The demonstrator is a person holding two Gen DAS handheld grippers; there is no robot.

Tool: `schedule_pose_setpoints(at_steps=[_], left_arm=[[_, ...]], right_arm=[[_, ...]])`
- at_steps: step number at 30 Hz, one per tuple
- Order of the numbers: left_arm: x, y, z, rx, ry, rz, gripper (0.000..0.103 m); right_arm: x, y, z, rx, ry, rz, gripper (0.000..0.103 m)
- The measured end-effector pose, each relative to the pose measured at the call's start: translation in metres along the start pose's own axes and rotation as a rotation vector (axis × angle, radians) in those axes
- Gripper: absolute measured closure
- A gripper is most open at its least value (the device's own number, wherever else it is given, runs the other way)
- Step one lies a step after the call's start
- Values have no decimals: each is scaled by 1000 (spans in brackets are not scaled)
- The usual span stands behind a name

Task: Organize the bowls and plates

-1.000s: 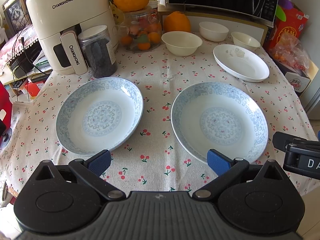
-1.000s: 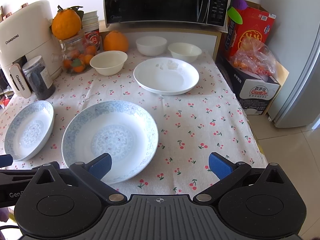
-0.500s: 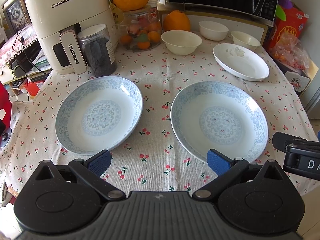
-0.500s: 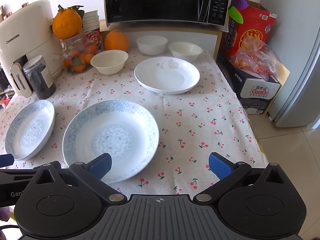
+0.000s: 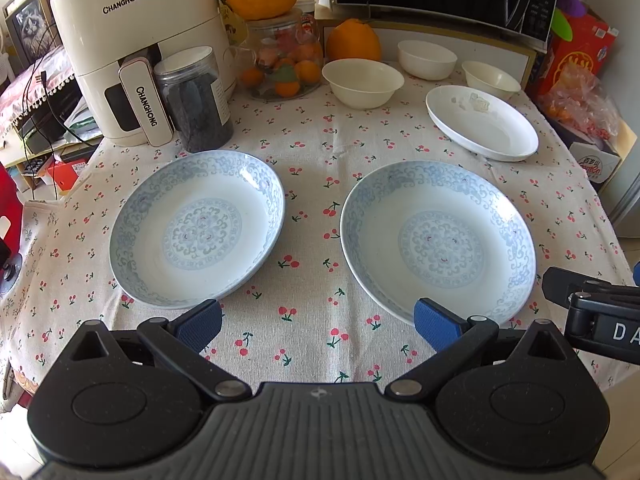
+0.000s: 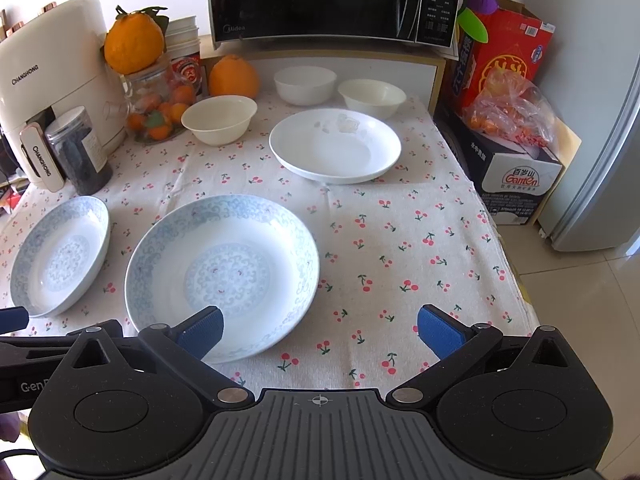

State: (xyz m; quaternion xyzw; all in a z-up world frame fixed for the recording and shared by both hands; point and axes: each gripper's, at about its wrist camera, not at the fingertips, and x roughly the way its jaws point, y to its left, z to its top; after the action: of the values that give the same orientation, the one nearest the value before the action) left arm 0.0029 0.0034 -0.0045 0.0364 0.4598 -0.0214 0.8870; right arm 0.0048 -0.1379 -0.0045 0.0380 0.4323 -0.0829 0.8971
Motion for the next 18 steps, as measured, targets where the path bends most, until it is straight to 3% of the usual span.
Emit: schedule_pose_setpoints(at_steps=[18], left_arm=[[0, -1, -1, -2, 1, -1, 0]], right_arm=[[1, 0, 0, -1, 7, -1, 0]])
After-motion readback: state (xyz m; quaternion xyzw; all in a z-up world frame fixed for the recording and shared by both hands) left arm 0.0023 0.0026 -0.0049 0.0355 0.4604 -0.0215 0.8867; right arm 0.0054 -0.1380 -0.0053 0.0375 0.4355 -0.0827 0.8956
